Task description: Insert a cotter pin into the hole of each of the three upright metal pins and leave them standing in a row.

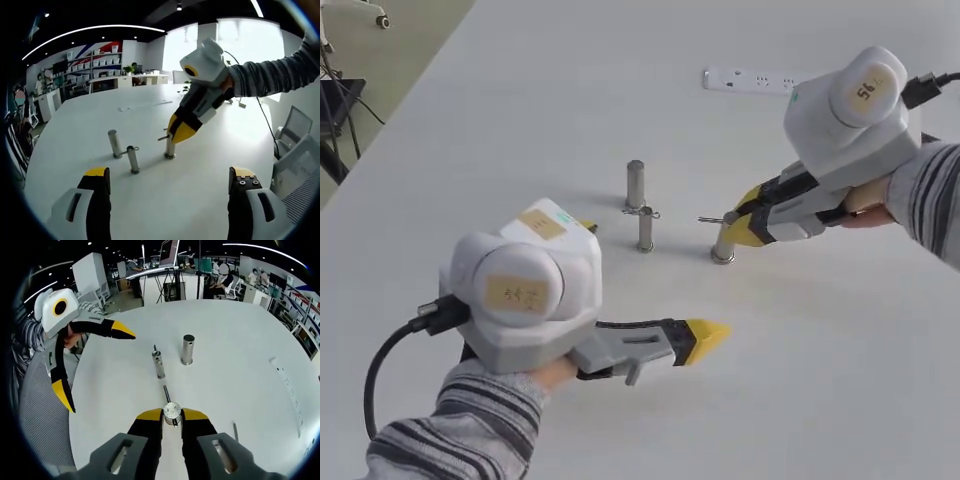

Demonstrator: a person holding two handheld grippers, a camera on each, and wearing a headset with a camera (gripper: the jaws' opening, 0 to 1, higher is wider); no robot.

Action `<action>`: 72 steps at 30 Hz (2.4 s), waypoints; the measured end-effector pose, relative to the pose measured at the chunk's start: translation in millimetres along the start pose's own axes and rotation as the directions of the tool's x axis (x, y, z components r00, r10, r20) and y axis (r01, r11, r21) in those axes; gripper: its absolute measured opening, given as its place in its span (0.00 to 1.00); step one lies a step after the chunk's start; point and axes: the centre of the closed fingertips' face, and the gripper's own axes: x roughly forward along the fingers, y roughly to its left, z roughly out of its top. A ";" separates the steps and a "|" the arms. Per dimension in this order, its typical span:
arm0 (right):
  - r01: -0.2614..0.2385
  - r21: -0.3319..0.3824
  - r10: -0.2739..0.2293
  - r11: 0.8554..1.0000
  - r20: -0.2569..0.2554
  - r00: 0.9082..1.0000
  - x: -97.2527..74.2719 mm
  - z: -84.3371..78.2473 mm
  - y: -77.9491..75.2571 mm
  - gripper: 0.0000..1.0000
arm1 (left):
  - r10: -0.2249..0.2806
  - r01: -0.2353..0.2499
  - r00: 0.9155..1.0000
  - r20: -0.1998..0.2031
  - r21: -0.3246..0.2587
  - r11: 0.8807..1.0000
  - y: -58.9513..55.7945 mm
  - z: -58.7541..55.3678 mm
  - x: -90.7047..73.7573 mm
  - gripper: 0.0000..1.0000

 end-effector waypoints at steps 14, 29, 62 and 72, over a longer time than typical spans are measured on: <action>0.026 0.069 -0.036 0.997 0.138 0.990 -10.9 28.1 -0.2 0.25 | 0.012 -0.012 1.000 0.000 -0.002 1.000 2.1 -1.7 -0.6 0.99; 0.108 0.212 -0.169 0.971 0.293 0.941 16.5 86.4 -22.1 0.29 | 0.030 -0.029 0.999 0.035 -0.025 0.999 4.5 5.3 -5.4 0.99; 0.100 0.169 -0.140 0.981 0.244 0.960 81.9 97.2 -53.4 0.09 | 0.019 -0.019 1.000 -0.016 -0.024 1.000 8.8 -3.3 -5.8 0.98; 0.166 0.193 -0.205 0.967 0.202 0.958 62.4 75.5 -62.3 0.08 | 0.015 -0.015 1.000 -0.023 -0.013 1.000 5.9 -3.8 -4.6 0.98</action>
